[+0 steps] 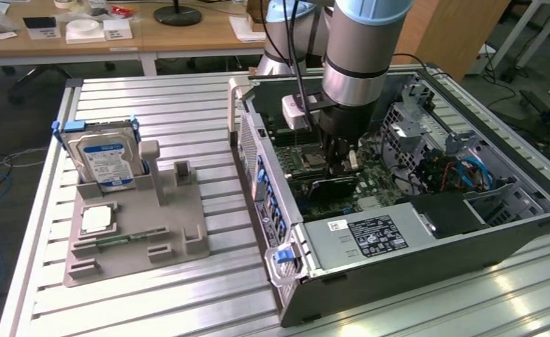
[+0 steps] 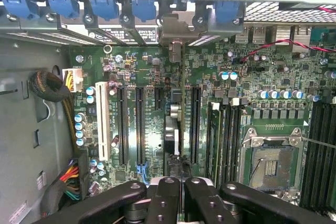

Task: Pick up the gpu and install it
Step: 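Press down on the gpu until it lock into place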

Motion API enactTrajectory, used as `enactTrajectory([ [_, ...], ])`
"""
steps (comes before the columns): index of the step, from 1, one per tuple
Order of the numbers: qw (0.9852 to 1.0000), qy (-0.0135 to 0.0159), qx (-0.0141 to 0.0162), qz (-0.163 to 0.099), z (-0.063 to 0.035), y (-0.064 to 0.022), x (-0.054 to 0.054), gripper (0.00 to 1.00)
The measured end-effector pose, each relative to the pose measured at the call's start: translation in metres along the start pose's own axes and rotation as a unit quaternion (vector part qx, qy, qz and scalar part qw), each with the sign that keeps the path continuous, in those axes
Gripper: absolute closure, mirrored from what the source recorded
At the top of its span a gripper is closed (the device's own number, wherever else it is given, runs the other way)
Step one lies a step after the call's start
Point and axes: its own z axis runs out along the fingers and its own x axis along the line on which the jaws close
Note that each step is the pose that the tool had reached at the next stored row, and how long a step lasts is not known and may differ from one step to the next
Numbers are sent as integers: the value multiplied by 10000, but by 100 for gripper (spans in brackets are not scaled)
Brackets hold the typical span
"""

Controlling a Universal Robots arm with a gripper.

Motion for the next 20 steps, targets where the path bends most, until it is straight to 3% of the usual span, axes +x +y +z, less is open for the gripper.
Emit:
enactTrajectory([
  [6, 10000, 0, 0, 0, 0, 0, 0, 89],
  [8, 10000, 2, -24, 0, -13, -2, 0, 89],
  [9, 10000, 1, -90, 3, -16, -2, -1, 89],
  [13, 9990, 8, -452, 17, -19, -2, -1, 89],
  [14, 9986, 10, -529, 21, -19, -2, -1, 89],
  [15, 9983, 10, -580, 22, -18, -2, -1, 89],
  [17, 9981, 12, -612, 24, -20, 6, -1, 89],
  [20, 9980, 10, -634, 23, -23, 57, -5, 89],
])
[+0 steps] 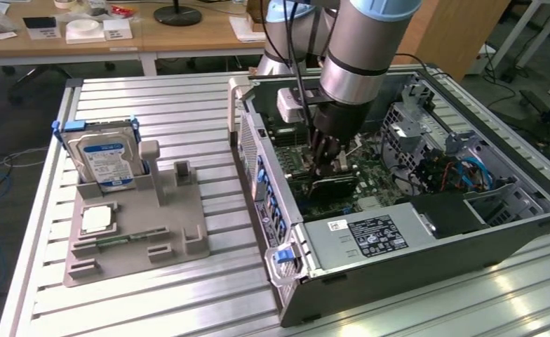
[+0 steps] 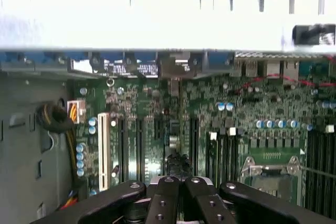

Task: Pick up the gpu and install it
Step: 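Press down on the gpu until it lock into place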

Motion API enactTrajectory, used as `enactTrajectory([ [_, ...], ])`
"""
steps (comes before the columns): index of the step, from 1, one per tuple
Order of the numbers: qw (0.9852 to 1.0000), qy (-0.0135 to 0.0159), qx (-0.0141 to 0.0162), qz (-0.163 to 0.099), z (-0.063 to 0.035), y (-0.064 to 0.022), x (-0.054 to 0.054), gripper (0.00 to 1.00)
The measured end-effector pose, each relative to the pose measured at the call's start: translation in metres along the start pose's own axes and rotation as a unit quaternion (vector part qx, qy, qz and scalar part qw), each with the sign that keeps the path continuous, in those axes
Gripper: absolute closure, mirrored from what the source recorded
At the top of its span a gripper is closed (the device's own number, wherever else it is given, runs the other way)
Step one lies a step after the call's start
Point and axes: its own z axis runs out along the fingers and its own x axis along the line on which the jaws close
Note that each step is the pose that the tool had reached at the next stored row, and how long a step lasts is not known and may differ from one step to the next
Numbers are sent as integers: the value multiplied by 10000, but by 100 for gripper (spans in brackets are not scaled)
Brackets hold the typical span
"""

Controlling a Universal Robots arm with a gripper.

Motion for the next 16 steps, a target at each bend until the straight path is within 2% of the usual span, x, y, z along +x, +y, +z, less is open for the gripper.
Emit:
enactTrajectory([
  [11, 10000, 1, -4, -1, 41, 91, -35, 89],
  [16, 10000, 7, -8, -1, 86, 105, -33, 89],
])
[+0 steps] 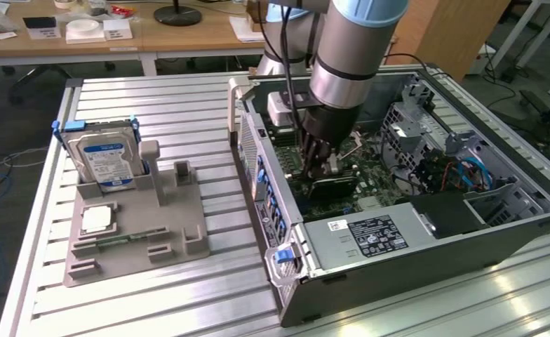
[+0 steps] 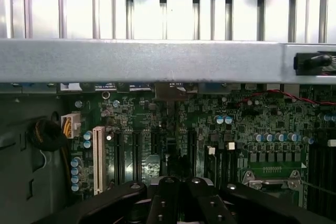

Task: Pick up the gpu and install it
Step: 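Press down on the gpu until it lock into place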

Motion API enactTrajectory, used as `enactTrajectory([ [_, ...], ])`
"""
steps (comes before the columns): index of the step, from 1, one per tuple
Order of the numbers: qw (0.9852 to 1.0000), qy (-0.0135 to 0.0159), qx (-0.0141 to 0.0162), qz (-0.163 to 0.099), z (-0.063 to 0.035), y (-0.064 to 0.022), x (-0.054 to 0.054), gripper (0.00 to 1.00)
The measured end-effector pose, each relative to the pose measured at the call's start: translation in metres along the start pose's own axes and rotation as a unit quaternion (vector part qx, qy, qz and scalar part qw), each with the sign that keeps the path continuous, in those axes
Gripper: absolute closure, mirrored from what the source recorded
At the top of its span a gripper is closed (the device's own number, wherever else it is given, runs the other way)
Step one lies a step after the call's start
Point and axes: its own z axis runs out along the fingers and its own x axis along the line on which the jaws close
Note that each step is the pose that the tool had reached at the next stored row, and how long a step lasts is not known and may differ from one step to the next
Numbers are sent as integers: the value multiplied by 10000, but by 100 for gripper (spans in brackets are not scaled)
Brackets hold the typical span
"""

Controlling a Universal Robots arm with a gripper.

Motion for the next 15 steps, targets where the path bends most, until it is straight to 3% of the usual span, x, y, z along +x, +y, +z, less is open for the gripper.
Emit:
enactTrajectory([
  [10, 10000, 0, -19, 2, 42, 3, -2, 89],
  [12, 10000, -18, -10, 3, 6, 2, -8, 89],
  [15, 10000, -6, -15, 2, -128, 6, -8, 89],
])
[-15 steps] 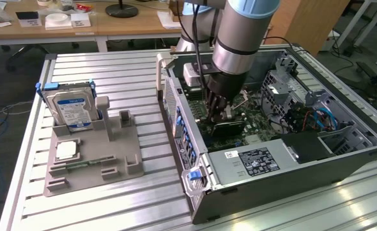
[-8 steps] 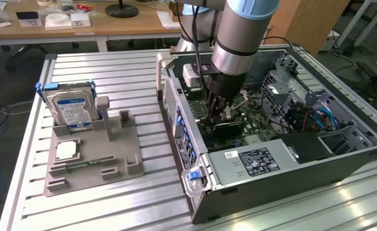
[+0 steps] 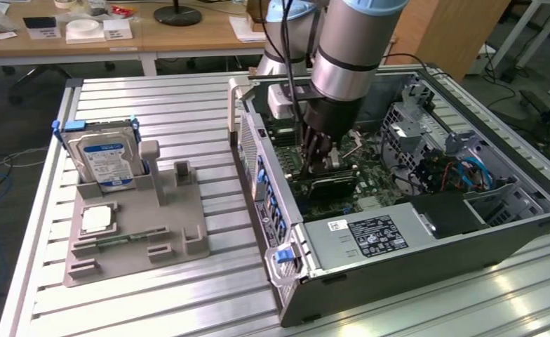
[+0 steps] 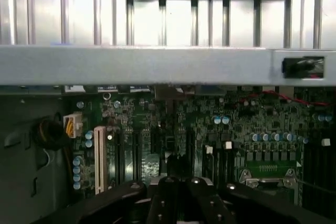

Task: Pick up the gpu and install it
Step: 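Press down on the gpu until it lock into place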

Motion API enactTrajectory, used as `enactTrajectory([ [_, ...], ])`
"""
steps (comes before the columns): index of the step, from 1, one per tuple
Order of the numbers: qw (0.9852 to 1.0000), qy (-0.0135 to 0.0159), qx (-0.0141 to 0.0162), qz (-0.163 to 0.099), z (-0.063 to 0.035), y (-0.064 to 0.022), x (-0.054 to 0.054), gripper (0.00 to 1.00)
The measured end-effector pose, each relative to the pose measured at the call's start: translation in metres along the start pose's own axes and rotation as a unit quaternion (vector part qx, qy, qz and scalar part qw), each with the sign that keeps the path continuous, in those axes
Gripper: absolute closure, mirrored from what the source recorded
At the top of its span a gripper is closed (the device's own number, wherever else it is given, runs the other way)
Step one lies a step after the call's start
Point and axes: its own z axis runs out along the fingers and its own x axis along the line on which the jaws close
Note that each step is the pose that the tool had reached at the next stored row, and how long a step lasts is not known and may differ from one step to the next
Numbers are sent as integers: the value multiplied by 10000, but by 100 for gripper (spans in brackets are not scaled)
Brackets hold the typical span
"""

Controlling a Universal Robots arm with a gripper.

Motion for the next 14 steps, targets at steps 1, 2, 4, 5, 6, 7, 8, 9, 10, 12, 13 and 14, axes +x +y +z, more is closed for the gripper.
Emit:
enactTrajectory([
  [1, 10000, 0, 0, -1, -31, 1, -1, 89],
  [2, 10000, 0, 0, 0, -54, 1, -1, 89],
  [4, 10000, 1, 0, -1, -83, 6, -2, 89],
  [5, 10000, -1, 1, -1, -87, 22, -2, 89],
  [6, 10000, 0, 3, -1, -91, 42, -2, 89],
  [7, 10000, 0, 4, -1, -92, 66, -1, 89],
  [8, 10000, 0, 8, -1, -92, 98, -1, 89],
  [9, 10000, 0, 11, -1, -94, 127, -1, 89],
  [10, 10000, 1, 13, -1, -99, 147, -1, 89],
  [12, 10000, 2, 16, -1, -109, 175, 2, 89],
  [13, 10000, 2, 15, -1, -112, 179, 12, 89],
  [14, 10000, 3, 15, -2, -114, 183, 26, 89],
])
